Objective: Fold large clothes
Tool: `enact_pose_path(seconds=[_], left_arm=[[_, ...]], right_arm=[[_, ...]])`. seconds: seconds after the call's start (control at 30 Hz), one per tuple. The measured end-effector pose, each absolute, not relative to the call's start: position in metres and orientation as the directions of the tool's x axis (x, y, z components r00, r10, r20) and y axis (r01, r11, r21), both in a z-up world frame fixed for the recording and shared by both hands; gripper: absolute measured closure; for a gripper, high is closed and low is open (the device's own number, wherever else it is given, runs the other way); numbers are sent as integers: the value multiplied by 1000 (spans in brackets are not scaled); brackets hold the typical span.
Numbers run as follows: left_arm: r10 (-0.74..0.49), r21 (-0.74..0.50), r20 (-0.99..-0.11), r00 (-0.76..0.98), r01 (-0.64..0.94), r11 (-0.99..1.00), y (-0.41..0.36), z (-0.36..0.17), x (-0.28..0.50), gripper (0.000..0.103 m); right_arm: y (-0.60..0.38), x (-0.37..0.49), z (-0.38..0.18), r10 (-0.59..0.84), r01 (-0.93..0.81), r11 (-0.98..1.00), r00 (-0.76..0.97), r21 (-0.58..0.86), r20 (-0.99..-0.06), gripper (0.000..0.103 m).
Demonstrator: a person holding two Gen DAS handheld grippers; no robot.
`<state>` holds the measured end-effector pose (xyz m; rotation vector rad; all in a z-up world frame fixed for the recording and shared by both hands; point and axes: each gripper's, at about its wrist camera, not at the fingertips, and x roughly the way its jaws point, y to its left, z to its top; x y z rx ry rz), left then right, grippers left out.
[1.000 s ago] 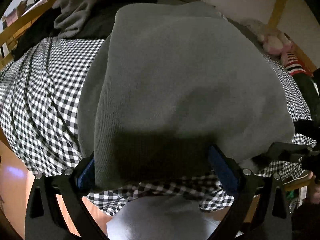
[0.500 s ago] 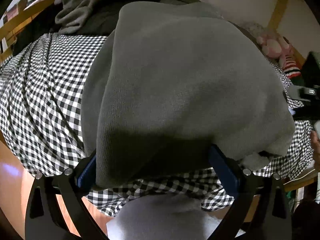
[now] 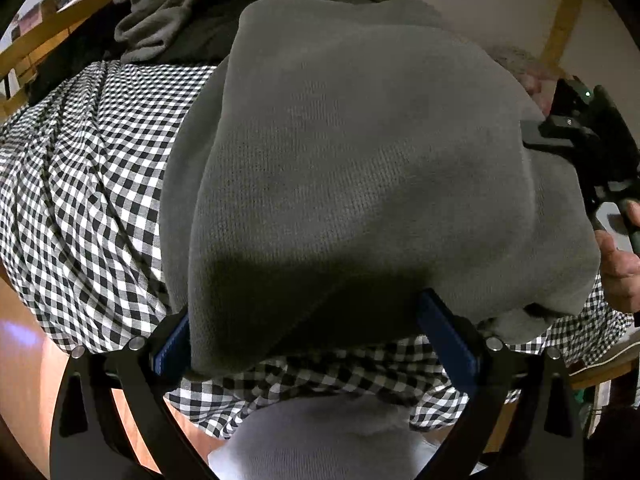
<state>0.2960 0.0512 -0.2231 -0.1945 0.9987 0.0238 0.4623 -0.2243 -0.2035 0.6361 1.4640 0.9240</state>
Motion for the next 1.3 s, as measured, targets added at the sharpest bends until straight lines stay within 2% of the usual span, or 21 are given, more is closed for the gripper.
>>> enact_pose_path(seconds=[0.07, 0.1, 0.13, 0.33, 0.47, 0.53, 0.6, 0.7, 0.8, 0.83, 0.93, 1.0, 1.07, 1.13, 1.3], left_arm=[[-80, -169, -832, 549, -113, 979, 53, -219, 294, 5], [-94, -187, -825, 558, -113, 976, 54, -216, 292, 5], [-134, -239, -806, 576, -109, 965, 57, -209, 287, 5], [-341, -559, -677, 653, -154, 815, 77, -183, 252, 5], [-457, -769, -549, 699, -209, 605, 91, -186, 230, 5], [-467, -832, -498, 730, -252, 494, 96, -192, 219, 5], [-437, -856, -474, 765, -284, 432, 100, -194, 208, 5], [-356, -848, -510, 783, -388, 361, 108, -189, 183, 5], [-290, -838, -518, 804, -410, 359, 115, -179, 160, 5], [-308, -848, -495, 813, -375, 376, 114, -175, 160, 5], [-488, -908, -397, 778, -256, 331, 93, -183, 182, 5], [-608, -959, -282, 742, -240, 152, 69, -212, 203, 5], [-647, -964, -217, 731, -264, 24, 54, -237, 218, 5], [-622, -962, -153, 768, -260, -84, 48, -260, 232, 5], [-522, -970, -66, 851, -177, -167, 69, -272, 247, 5]], right_arm=[[-230, 456, -197, 843, -170, 512, -87, 842, -530, 13], [-236, 453, -194, 854, -177, 496, -76, 850, -515, 24], [-244, 451, -191, 873, -161, 470, -61, 868, -484, 30], [-270, 438, -182, 919, -153, 386, -22, 910, -394, 34], [-274, 427, -173, 948, -133, 311, -24, 941, -317, 34], [-279, 425, -179, 953, -104, 299, -15, 949, -302, 34], [-288, 424, -187, 954, -76, 298, -7, 951, -300, 34], [-298, 418, -186, 947, -76, 319, -5, 945, -321, 34], [-288, 418, -184, 943, -79, 330, -10, 941, -331, 34], [-284, 416, -181, 944, -77, 328, -10, 942, -329, 34], [-275, 417, -179, 949, -64, 313, -3, 947, -314, 34], [-272, 418, -175, 950, -65, 313, 0, 948, -313, 34], [-268, 419, -172, 949, -65, 314, -1, 947, -315, 34], [-267, 419, -174, 949, -61, 314, -3, 947, -315, 34], [-270, 420, -180, 951, -65, 308, -13, 949, -310, 34]])
